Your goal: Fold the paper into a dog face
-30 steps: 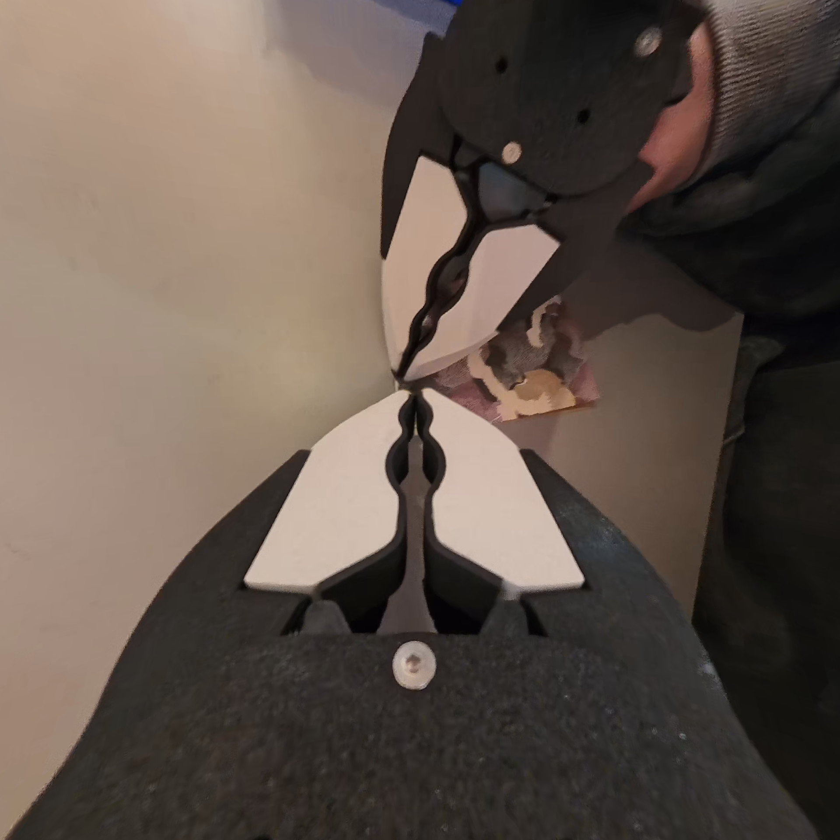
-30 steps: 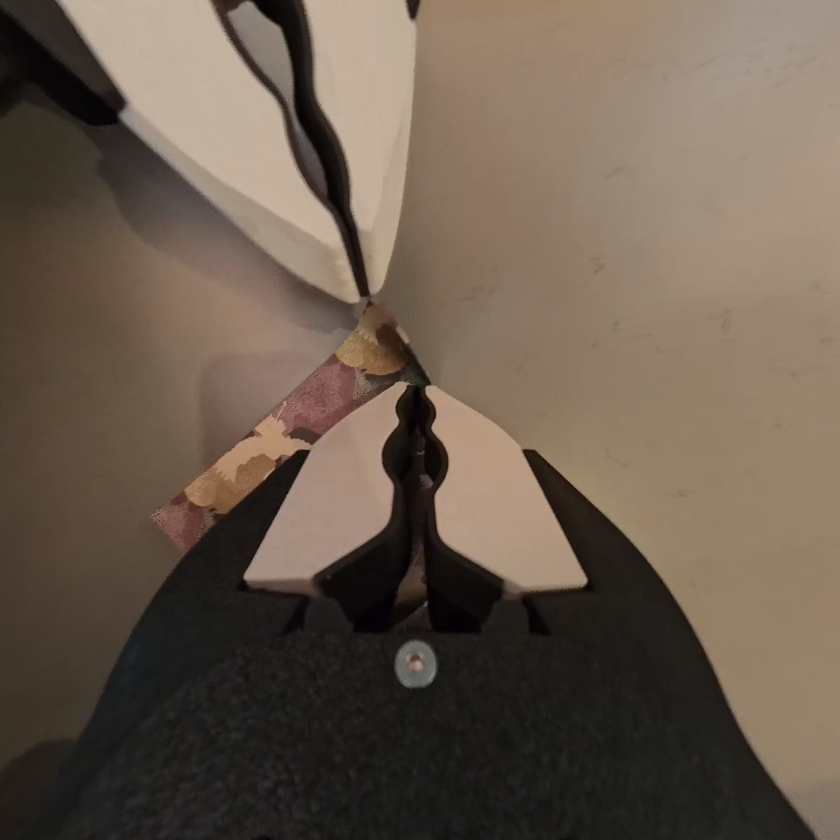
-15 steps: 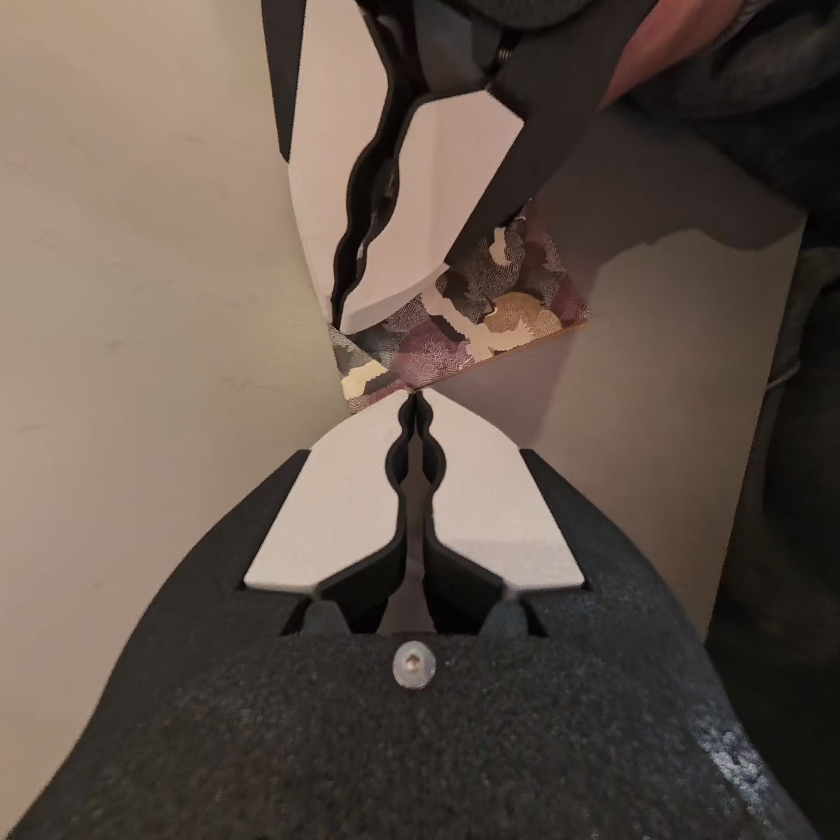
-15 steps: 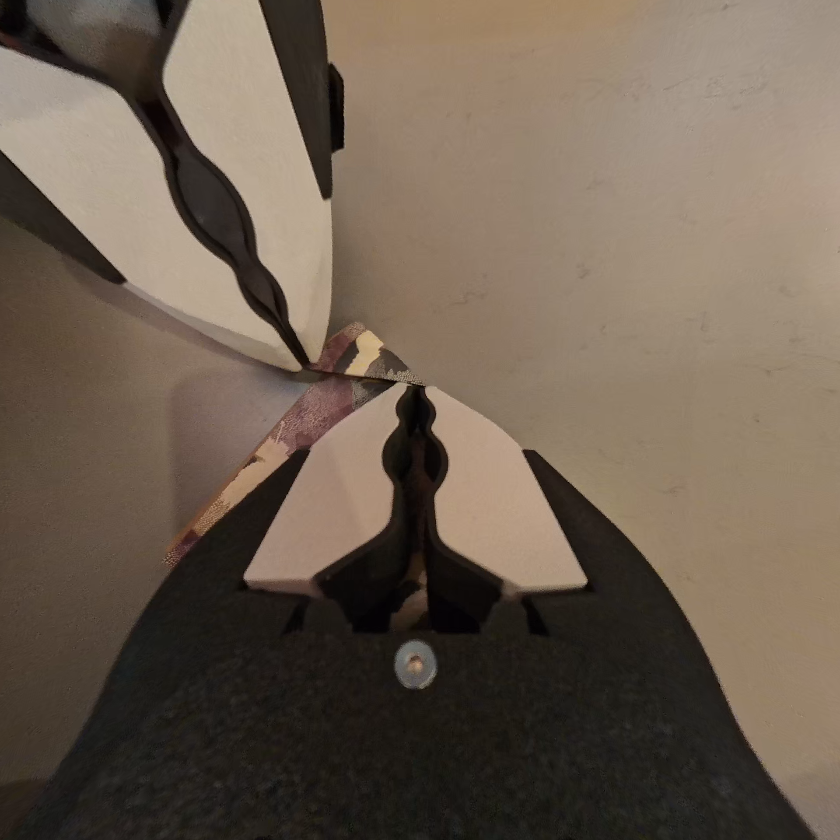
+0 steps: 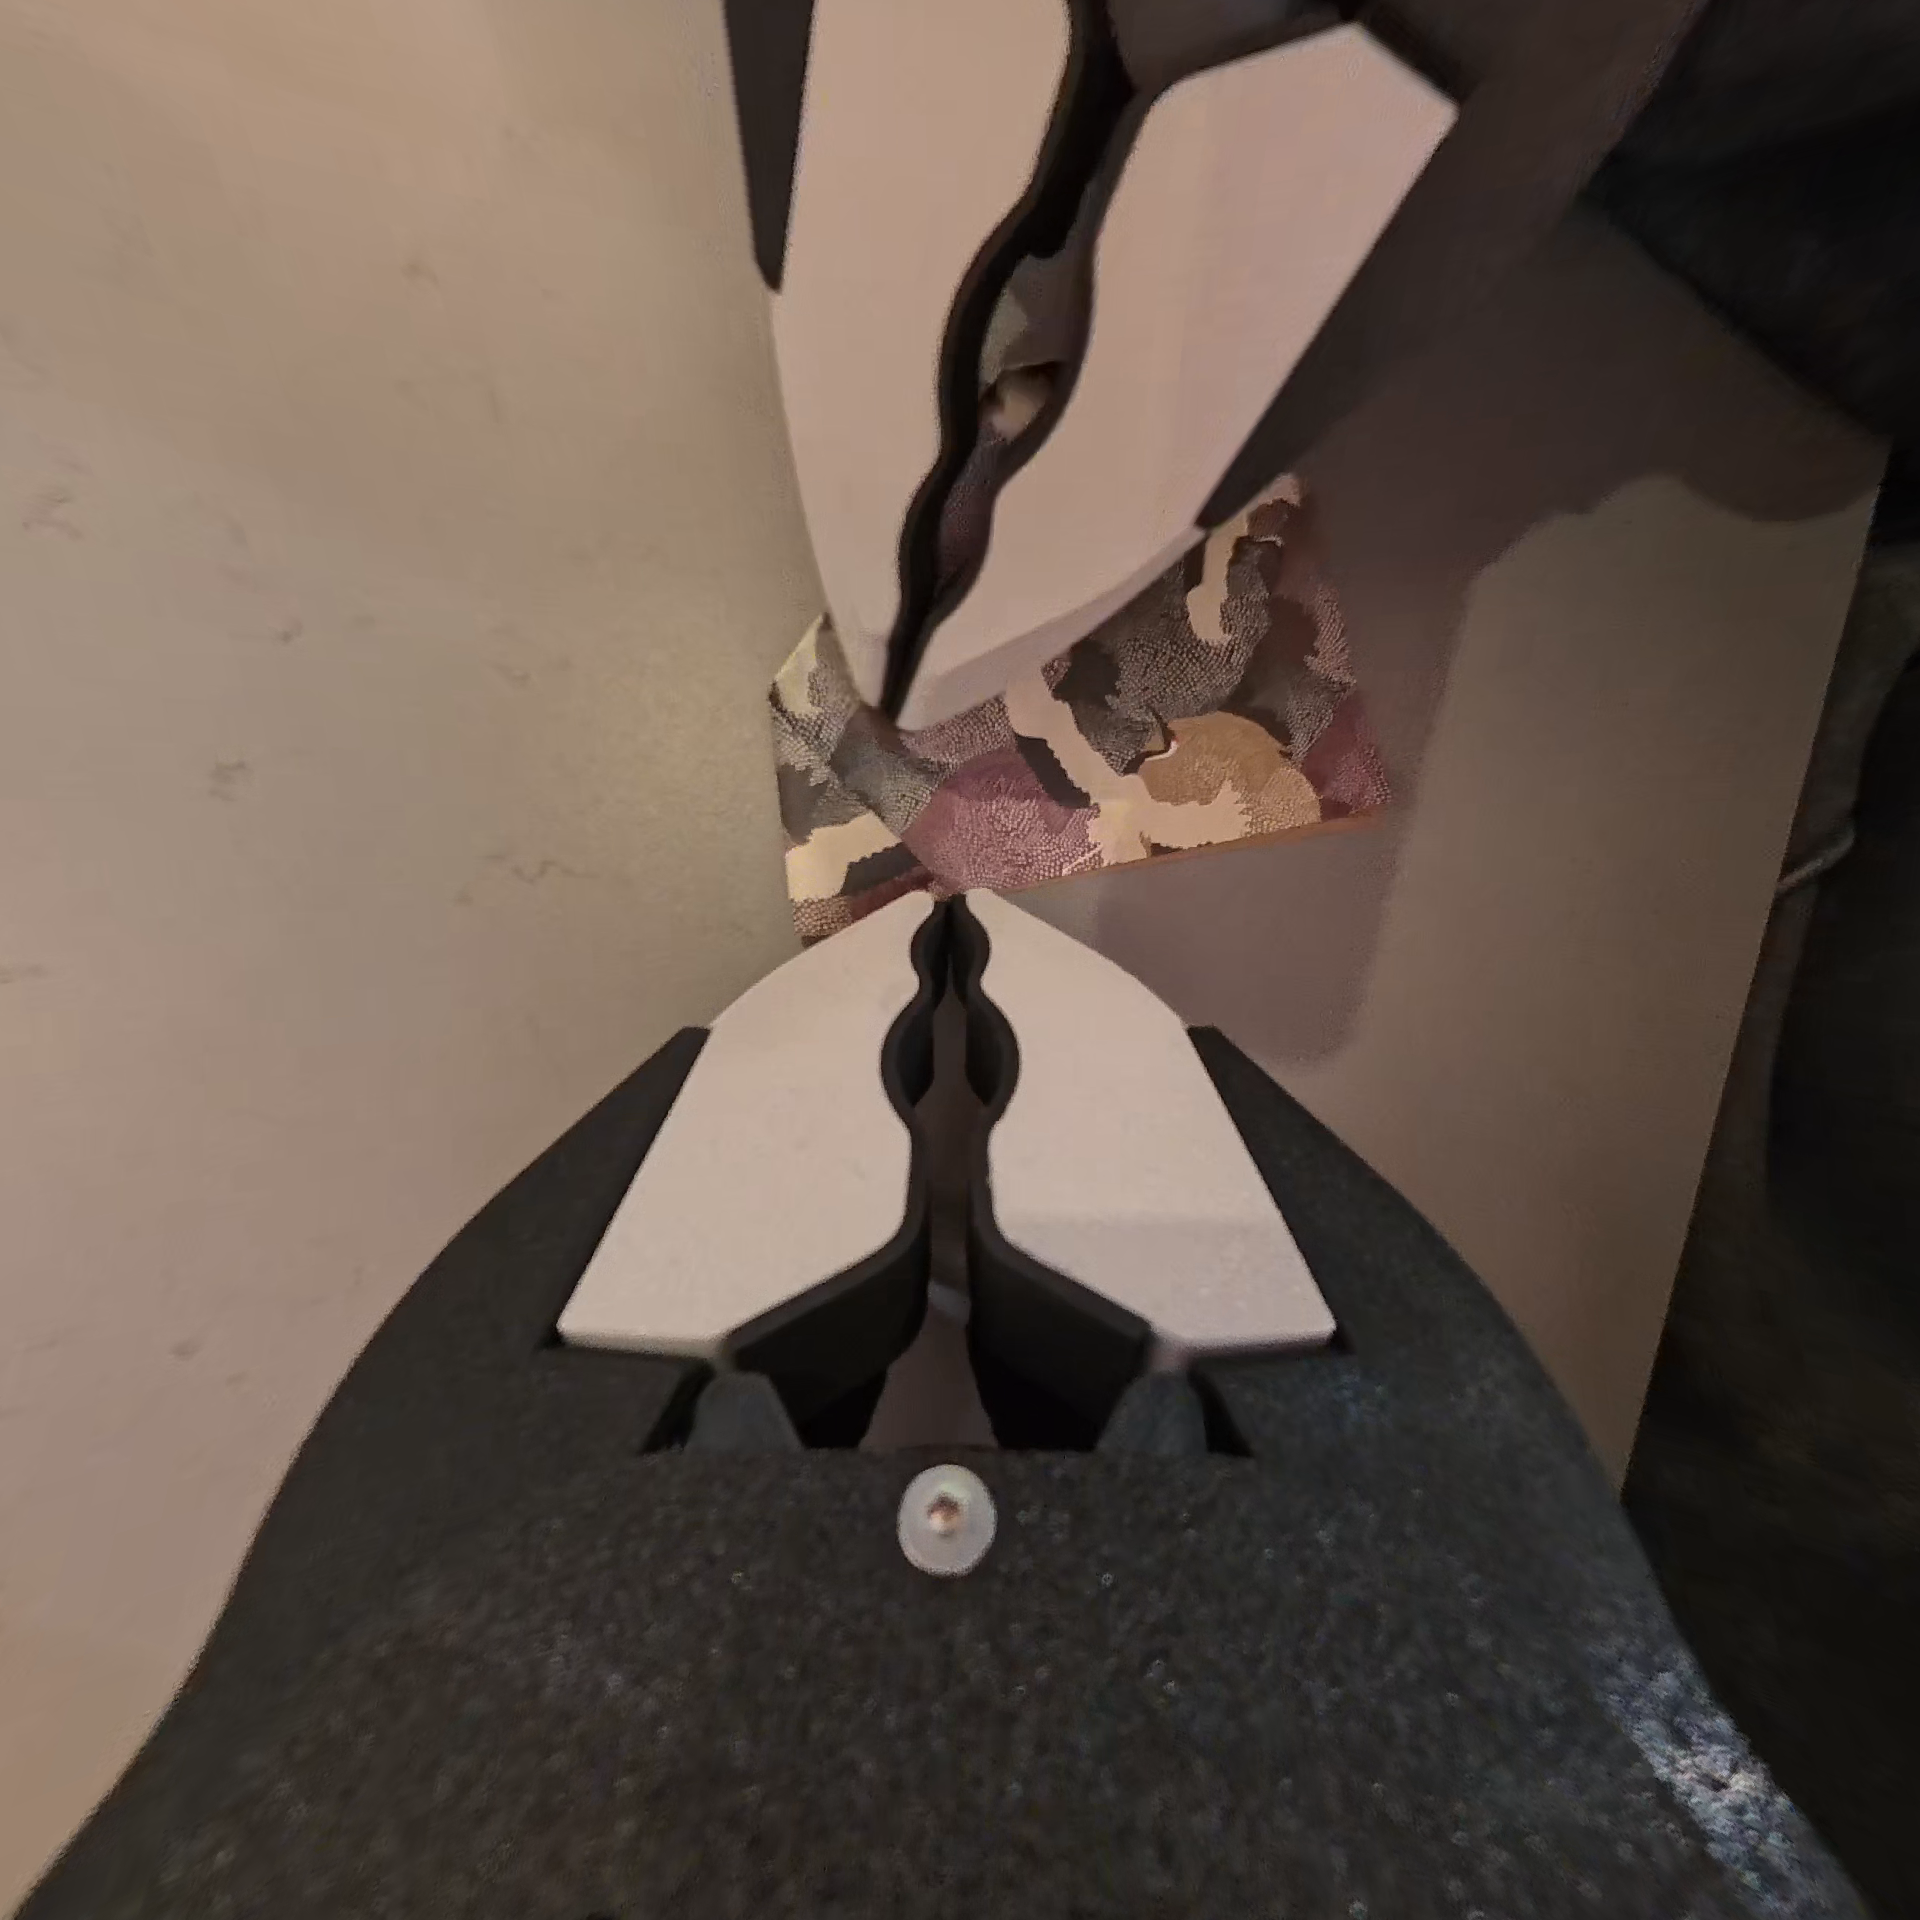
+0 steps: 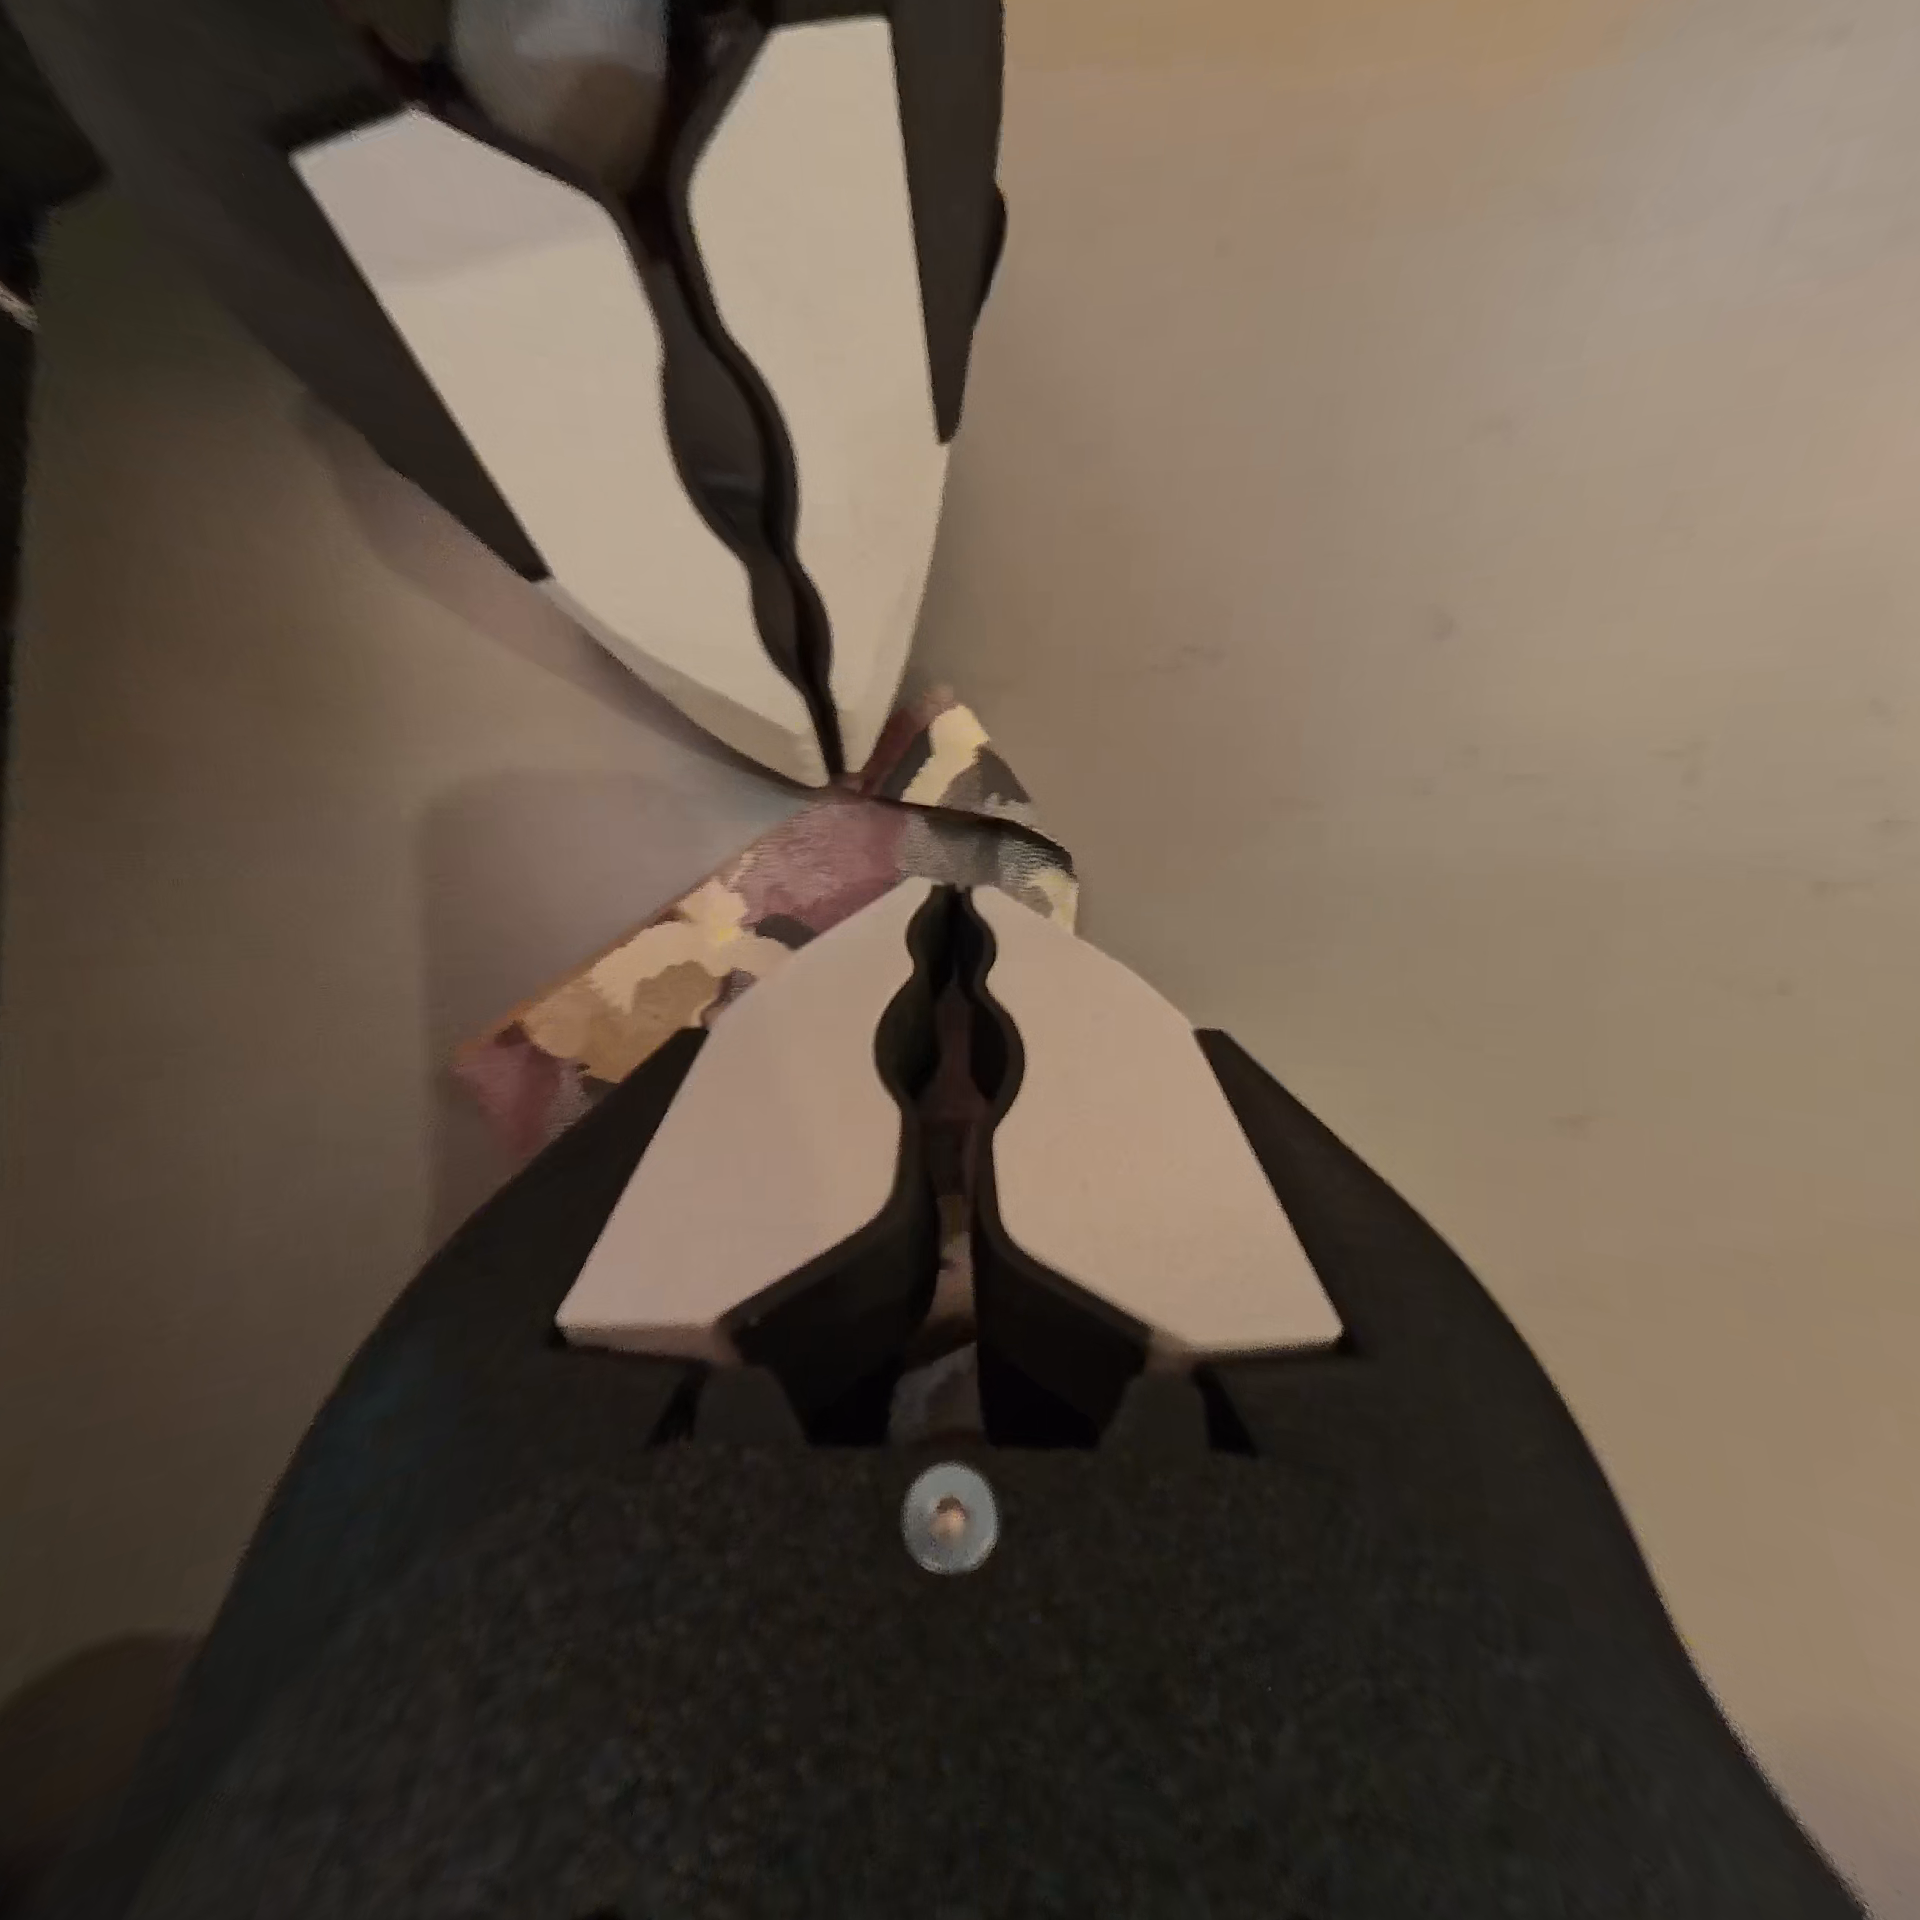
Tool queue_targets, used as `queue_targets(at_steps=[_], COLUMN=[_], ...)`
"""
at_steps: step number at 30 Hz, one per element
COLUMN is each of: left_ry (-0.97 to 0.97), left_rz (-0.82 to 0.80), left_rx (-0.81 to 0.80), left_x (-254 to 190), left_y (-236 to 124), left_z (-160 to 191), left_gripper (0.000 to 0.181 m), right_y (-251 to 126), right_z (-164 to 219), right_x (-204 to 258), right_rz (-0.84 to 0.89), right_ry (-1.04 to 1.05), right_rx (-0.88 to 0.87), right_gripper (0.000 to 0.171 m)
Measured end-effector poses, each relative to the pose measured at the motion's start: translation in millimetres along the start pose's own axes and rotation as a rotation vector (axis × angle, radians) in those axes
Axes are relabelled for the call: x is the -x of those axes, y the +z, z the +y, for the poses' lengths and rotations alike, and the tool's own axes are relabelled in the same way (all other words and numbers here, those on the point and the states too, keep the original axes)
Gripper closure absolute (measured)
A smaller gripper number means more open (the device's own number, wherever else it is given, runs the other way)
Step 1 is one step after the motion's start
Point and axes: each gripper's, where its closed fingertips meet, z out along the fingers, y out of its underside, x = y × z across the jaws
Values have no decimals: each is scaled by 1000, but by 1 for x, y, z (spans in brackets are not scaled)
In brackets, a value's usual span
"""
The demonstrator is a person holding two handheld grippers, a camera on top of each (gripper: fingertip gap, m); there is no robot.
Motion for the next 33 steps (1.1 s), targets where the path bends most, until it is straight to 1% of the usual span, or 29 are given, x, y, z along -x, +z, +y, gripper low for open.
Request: queue_targets(at_steps=[2, 4, 8, 12, 18, 21, 33], left_ry=[-2, -1, 5, 16, 14, 12, -4], left_rz=[2, 2, 23, 83, 129, 132, 138], left_rx=[0, 1, -8, -50, -14, 13, 27], left_x=[0, 0, -4, -18, -26, -28, -26], left_y=[0, 0, -1, -5, -2, 1, 1], left_z=[0, 0, -3, -13, -4, 0, 1], left_gripper=[181, 181, 181, 181, 181, 181, 181], right_y=[-1, 1, 2, 3, 4, 4, 5], right_z=[1, 8, 10, 8, 7, 7, 7], right_x=[7, 4, 0, -3, -4, -4, -4], right_rz=[-43, -42, -49, -38, -26, -24, -25], right_ry=[34, 70, 121, 133, 147, 145, 148], right_rx=[0, 31, 7, -12, -15, -17, -13], right_gripper=[171, 171, 171, 171, 171, 171, 171])
